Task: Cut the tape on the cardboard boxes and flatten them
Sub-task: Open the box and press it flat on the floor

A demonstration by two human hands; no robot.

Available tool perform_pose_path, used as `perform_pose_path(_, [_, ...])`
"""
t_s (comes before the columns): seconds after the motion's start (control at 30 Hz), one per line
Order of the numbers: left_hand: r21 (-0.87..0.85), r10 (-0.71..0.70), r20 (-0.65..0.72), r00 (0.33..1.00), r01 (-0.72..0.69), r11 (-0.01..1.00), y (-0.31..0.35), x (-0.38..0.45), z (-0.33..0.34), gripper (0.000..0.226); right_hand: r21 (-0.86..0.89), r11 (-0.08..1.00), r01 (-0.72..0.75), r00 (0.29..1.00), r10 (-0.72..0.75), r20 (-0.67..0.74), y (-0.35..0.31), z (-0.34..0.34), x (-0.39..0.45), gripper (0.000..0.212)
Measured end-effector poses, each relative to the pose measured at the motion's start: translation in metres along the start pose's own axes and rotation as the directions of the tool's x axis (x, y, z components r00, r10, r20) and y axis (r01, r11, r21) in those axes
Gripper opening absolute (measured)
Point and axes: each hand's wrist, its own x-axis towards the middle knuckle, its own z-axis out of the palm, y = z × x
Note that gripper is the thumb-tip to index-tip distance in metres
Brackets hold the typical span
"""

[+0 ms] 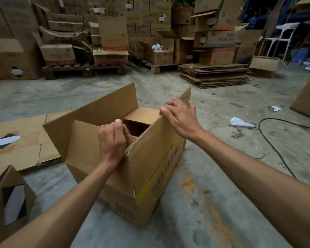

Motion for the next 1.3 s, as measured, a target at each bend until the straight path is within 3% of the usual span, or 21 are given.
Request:
perform_pose_path(0.07, [-0.013, -0.063, -0.105, 0.992, 0.062, 0.998, -0.014, 0.004, -0.024, 0.056, -0.116, 0.985, 0.13, 0.988, -0.138, -0.066, 0.006, -0.005, -0.002, 0.059])
perform_pose_path(0.13, [-0.031, -0.055, -0.114, 0.992, 0.052, 0.998, -0.024, 0.004, -0.054, 0.056, -0.183, 0.956, 0.23, 0.97, -0.24, -0.033, 0.004, -0.007, -0.013, 0.062])
perform_pose_path(0.2, [-0.054, -0.043, -0.013, 0.999, 0.042, 0.998, -0.034, 0.005, -0.077, 0.056, -0.201, 0.935, 0.291, 0.957, -0.287, 0.05, 0.0, 0.004, -0.031, 0.063])
perform_pose_path(0.3, [-0.02, -0.057, 0.208, 0.976, 0.063, 0.998, -0.04, 0.013, -0.113, 0.063, -0.118, 0.961, 0.251, 0.941, -0.213, 0.262, -0.017, 0.01, -0.042, 0.057])
perform_pose_path(0.33, [0.027, -0.081, 0.263, 0.961, 0.077, 0.997, -0.043, 0.016, -0.128, 0.067, -0.07, 0.979, 0.193, 0.905, -0.151, 0.397, -0.028, 0.009, -0.04, 0.052])
perform_pose_path(0.4, [0.064, -0.107, 0.313, 0.944, 0.092, 0.994, -0.047, 0.022, -0.133, 0.072, -0.081, 0.993, 0.09, 0.737, -0.011, 0.676, -0.034, 0.001, -0.039, 0.052])
perform_pose_path(0.43, [0.086, -0.119, 0.294, 0.948, 0.098, 0.991, -0.048, 0.022, -0.134, 0.072, -0.12, 0.987, 0.109, 0.669, 0.016, 0.743, -0.034, 0.004, -0.039, 0.053])
perform_pose_path(0.53, [0.149, -0.112, 0.251, 0.962, 0.076, 0.986, -0.048, 0.02, -0.131, 0.062, -0.222, 0.968, 0.114, 0.563, 0.121, 0.817, -0.036, 0.021, -0.035, 0.051])
perform_pose_path(0.63, [0.225, -0.135, 0.375, 0.917, 0.051, 0.973, -0.047, 0.026, -0.128, 0.06, -0.28, 0.959, -0.033, 0.445, 0.265, 0.855, -0.033, 0.035, -0.018, 0.052])
perform_pose_path(0.7, [0.259, -0.15, 0.437, 0.887, 0.035, 0.965, -0.044, 0.032, -0.123, 0.062, -0.353, 0.933, -0.067, 0.411, 0.348, 0.843, -0.032, 0.035, -0.004, 0.05])
perform_pose_path(0.8, [0.259, -0.16, 0.465, 0.871, 0.039, 0.965, -0.037, 0.033, -0.112, 0.061, -0.487, 0.871, 0.064, 0.461, 0.408, 0.789, -0.032, 0.047, 0.01, 0.057])
perform_pose_path(0.9, [0.223, -0.13, 0.435, 0.891, 0.033, 0.974, -0.035, 0.029, -0.102, 0.063, -0.673, 0.721, 0.163, 0.608, 0.464, 0.644, -0.025, 0.06, 0.01, 0.063])
perform_pose_path(0.93, [0.212, -0.115, 0.415, 0.903, 0.027, 0.977, -0.036, 0.028, -0.099, 0.063, -0.704, 0.69, 0.168, 0.628, 0.476, 0.616, -0.019, 0.061, 0.009, 0.059])
perform_pose_path(1.03, [0.16, -0.091, 0.37, 0.924, 0.033, 0.987, -0.041, 0.026, -0.092, 0.061, -0.715, 0.69, 0.112, 0.65, 0.493, 0.578, -0.001, 0.057, 0.009, 0.044])
perform_pose_path(1.17, [0.103, -0.115, 0.27, 0.956, 0.09, 0.991, -0.047, 0.029, -0.102, 0.06, -0.709, 0.688, 0.152, 0.816, 0.318, 0.483, -0.002, 0.05, 0.011, 0.03])
perform_pose_path(1.23, [0.074, -0.12, 0.224, 0.967, 0.106, 0.992, -0.051, 0.03, -0.111, 0.059, -0.718, 0.689, 0.097, 0.902, 0.244, 0.356, -0.001, 0.03, 0.024, 0.024])
perform_pose_path(1.3, [0.09, -0.115, 0.181, 0.977, 0.099, 0.991, -0.053, 0.028, -0.12, 0.059, -0.699, 0.715, -0.021, 0.93, 0.27, 0.249, 0.008, 0.0, 0.04, 0.025])
